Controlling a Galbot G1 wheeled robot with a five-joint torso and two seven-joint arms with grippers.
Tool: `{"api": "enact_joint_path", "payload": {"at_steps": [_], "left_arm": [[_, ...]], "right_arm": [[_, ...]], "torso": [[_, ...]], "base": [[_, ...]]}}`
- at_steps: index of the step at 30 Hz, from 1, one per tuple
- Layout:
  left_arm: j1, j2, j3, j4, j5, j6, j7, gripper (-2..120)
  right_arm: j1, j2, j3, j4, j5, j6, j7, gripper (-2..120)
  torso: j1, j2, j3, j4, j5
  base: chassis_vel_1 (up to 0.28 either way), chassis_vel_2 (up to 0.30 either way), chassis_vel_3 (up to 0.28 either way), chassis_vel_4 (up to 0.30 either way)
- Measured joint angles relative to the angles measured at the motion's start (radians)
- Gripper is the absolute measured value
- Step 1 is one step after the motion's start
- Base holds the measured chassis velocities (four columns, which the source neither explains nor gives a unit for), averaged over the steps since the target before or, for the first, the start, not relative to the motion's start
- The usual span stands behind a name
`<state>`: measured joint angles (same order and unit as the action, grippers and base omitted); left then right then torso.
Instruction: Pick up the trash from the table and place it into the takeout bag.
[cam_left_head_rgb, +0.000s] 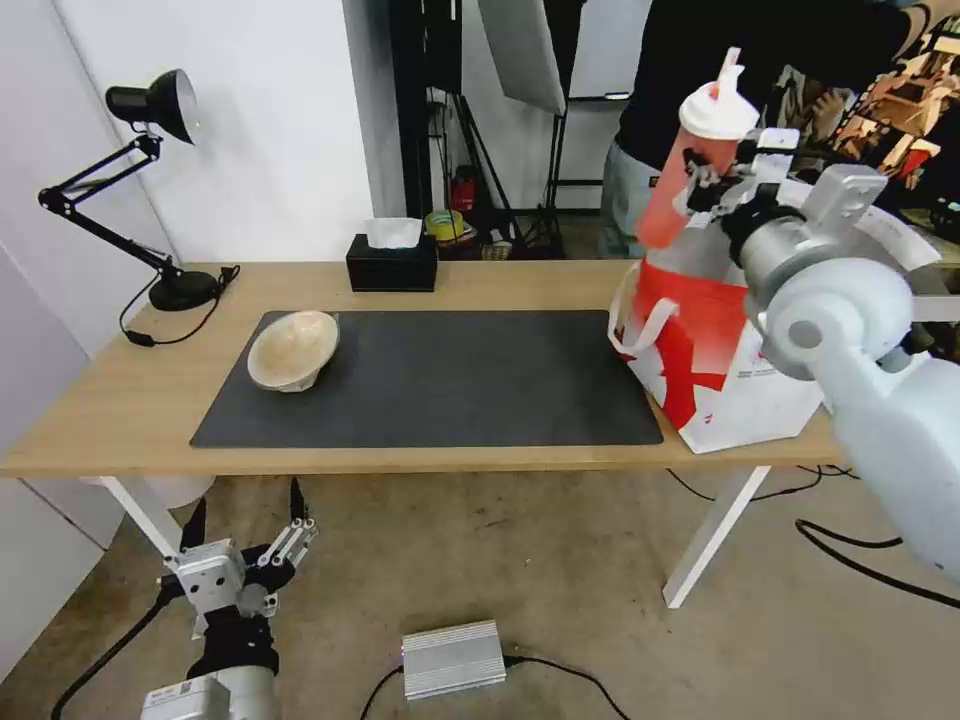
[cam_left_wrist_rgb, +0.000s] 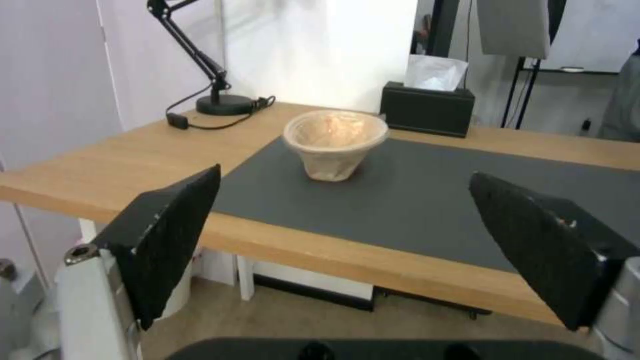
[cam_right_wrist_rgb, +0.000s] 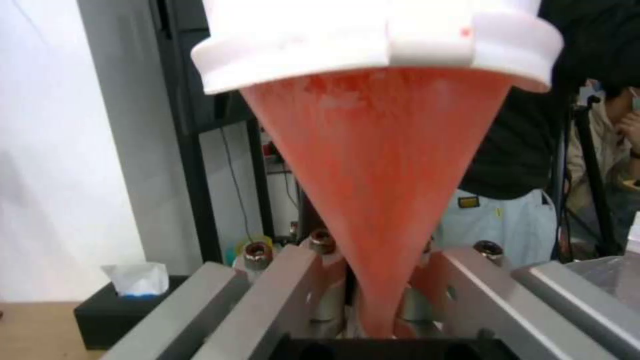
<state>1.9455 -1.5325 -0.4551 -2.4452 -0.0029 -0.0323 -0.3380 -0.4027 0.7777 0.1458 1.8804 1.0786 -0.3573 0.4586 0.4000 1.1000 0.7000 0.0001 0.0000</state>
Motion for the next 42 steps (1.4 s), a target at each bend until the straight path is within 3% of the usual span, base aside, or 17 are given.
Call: {"api": "enact_joint_path", "payload": {"at_steps": [28,42], "left_arm": [[0.001,0.003,0.0,0.0,0.0,0.001,0.0,100],[-0.007,0.004,0.005,0.005,-0.001,0.002,-0.001,100]], "right_arm": [[-0.062,-0.012,0.055,-0.045,-0.033,0.004,-0.009,3],[-0.148,-0.152,0.094,0.014,-0.034,-0.191,-0.039,3]], "torso": [[0.0,0.0,0.0,-0.0001,0.0001],[0.0,0.0,0.0,-0.0002,0.0]], "base": [[0.0,0.0,0.0,0.0],[0.0,0.0,0.0,0.0]]}}
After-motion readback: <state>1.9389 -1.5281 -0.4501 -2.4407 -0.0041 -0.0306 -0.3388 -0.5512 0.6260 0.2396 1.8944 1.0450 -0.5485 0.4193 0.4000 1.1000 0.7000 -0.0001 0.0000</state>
